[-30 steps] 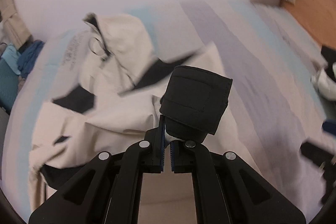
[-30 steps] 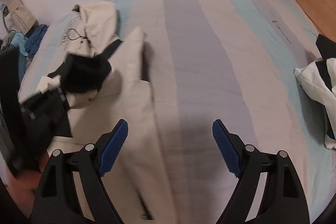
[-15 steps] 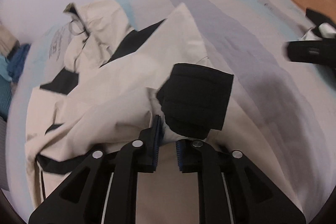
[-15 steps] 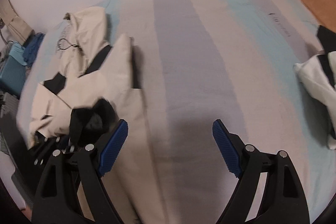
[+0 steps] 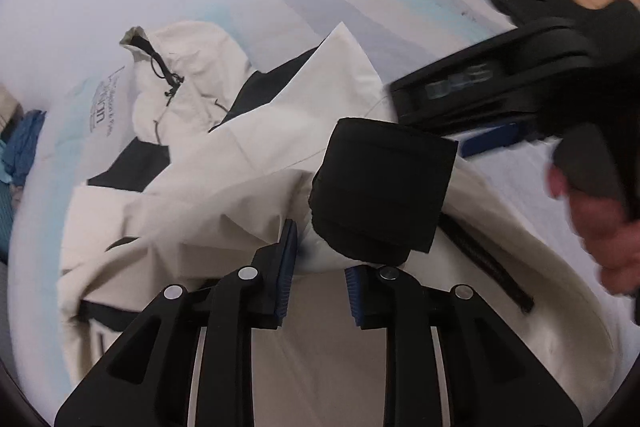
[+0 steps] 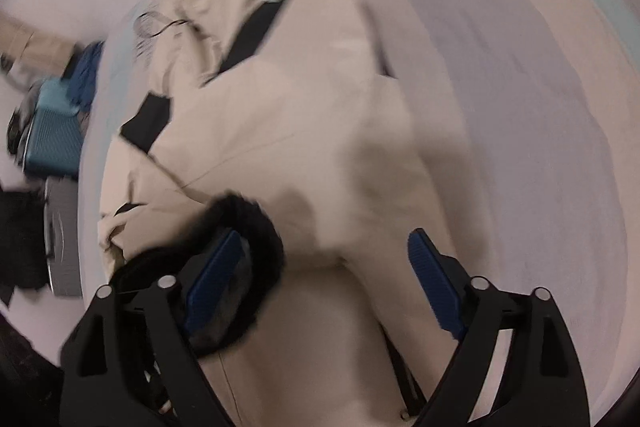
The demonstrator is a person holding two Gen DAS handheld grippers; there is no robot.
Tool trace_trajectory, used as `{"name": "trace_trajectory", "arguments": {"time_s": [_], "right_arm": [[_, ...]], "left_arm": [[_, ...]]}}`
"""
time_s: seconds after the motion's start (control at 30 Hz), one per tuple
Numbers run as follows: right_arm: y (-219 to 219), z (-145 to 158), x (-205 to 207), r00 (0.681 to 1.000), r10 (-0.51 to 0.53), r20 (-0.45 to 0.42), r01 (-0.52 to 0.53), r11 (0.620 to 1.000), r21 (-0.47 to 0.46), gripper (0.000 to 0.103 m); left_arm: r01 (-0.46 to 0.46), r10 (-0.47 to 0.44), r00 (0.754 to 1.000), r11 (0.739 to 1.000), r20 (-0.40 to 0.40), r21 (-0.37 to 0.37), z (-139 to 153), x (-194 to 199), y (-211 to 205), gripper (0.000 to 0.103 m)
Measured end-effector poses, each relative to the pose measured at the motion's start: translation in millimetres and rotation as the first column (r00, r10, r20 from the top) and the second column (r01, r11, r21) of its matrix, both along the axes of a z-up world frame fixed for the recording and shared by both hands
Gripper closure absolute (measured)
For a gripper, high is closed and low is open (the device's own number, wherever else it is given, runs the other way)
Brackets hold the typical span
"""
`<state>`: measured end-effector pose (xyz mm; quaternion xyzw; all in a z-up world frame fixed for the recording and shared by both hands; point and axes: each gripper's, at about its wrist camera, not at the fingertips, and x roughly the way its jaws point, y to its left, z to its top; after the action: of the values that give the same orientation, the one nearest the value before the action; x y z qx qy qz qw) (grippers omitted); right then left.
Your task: Fold large clothes
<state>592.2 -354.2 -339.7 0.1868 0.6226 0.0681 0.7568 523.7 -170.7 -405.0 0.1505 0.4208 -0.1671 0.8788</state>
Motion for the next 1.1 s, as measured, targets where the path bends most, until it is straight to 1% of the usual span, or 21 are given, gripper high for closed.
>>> {"name": "trace_trajectory", "arguments": {"time_s": [0.03, 0.07, 0.13, 0.2, 0.3, 0.37, 0.43, 0.53, 0.57, 0.63, 0.7, 0.73, 0.87, 0.97, 1.0, 1.03, 1.07, 1.1], "right_arm": [[-6, -1, -2, 1.0, -0.016, -0.012, 0.016, 1.0, 0.021, 0.016], [-14, -4, -3, 0.999, -0.039, -0.034, 0.042, 0.997, 0.063, 0.016], [-21, -9, -2, 0.995, -0.067, -0.073, 0.076, 0.989, 0.126, 0.016], [-17, -13, 5, 0.994, -0.042, -0.099, 0.059, 0.983, 0.174, 0.016], [2, -25, 18, 0.986, 0.02, -0.163, 0.014, 0.979, 0.206, 0.015], [11, -32, 23, 0.98, 0.038, -0.194, 0.008, 0.973, 0.232, 0.015], [15, -34, 25, 0.977, 0.035, -0.209, 0.019, 0.968, 0.25, 0.014], [12, -32, 24, 0.979, 0.03, -0.202, 0.028, 0.96, 0.279, 0.015], [12, -31, 23, 0.979, 0.028, -0.201, 0.031, 0.958, 0.286, 0.016], [9, -27, 19, 0.981, 0.018, -0.195, 0.04, 0.955, 0.292, 0.021], [4, -20, 16, 0.984, 0.002, -0.177, 0.052, 0.952, 0.301, 0.022], [1, -15, 15, 0.987, -0.004, -0.164, 0.052, 0.956, 0.289, 0.022], [-15, 10, 7, 0.994, -0.024, -0.107, 0.05, 0.968, 0.244, 0.022], [-26, 28, -1, 0.997, -0.032, -0.07, 0.045, 0.979, 0.198, 0.022], [-28, 31, -2, 0.998, -0.031, -0.061, 0.042, 0.982, 0.186, 0.022], [-29, 34, -3, 0.998, -0.031, -0.053, 0.04, 0.983, 0.177, 0.022], [-31, 36, -4, 0.999, -0.029, -0.046, 0.036, 0.984, 0.173, 0.022], [-32, 38, -6, 0.999, -0.022, -0.038, 0.028, 0.986, 0.162, 0.022]], "left_arm": [[0.01, -0.01, 1.0, 1.0, 0.003, -0.016, -6, 3, -2, 0.081], [0.01, -0.01, 1.0, 1.0, 0.003, -0.02, -10, 5, -3, 0.081], [-0.003, 0.002, 1.0, 0.999, -0.016, -0.036, -17, 8, -3, 0.081], [-0.005, 0.005, 1.0, 0.999, -0.013, -0.04, -19, 8, -4, 0.081], [0.003, -0.003, 1.0, 1.0, -0.006, -0.022, -20, 6, -7, 0.081], [-0.011, 0.01, 1.0, 1.0, -0.025, -0.017, -21, 7, -7, 0.079], [-0.02, 0.019, 0.999, 1.0, -0.036, -0.018, -20, 10, -5, 0.077], [-0.023, 0.024, 0.999, 1.0, -0.033, 0.018, -17, 8, -6, 0.071], [-0.023, 0.024, 0.999, 1.0, -0.035, 0.022, -15, 7, -6, 0.07], [-0.029, 0.031, 0.998, 0.999, -0.049, 0.037, -12, 5, -7, 0.068], [-0.038, 0.041, 0.998, 0.998, -0.048, 0.044, -7, 1, -7, 0.064], [-0.047, 0.049, 0.998, 0.998, -0.044, 0.05, -3, -1, -7, 0.063], [-0.062, 0.063, 0.997, 0.998, -0.037, 0.019, 7, -7, -5, 0.058], [-0.095, 0.093, 0.994, 0.995, -0.053, -0.037, 17, -8, 1, 0.054], [-0.099, 0.096, 0.994, 0.994, -0.054, -0.055, 20, -8, 2, 0.045], [-0.112, 0.109, 0.993, 0.991, -0.051, -0.074, 23, -8, 4, 0.004], [-0.119, 0.113, 0.992, 0.988, -0.059, -0.101, 25, -8, 7, 0.006], [-0.123, 0.114, 0.991, 0.982, -0.073, -0.145, 26, -8, 11, 0.006]]}}
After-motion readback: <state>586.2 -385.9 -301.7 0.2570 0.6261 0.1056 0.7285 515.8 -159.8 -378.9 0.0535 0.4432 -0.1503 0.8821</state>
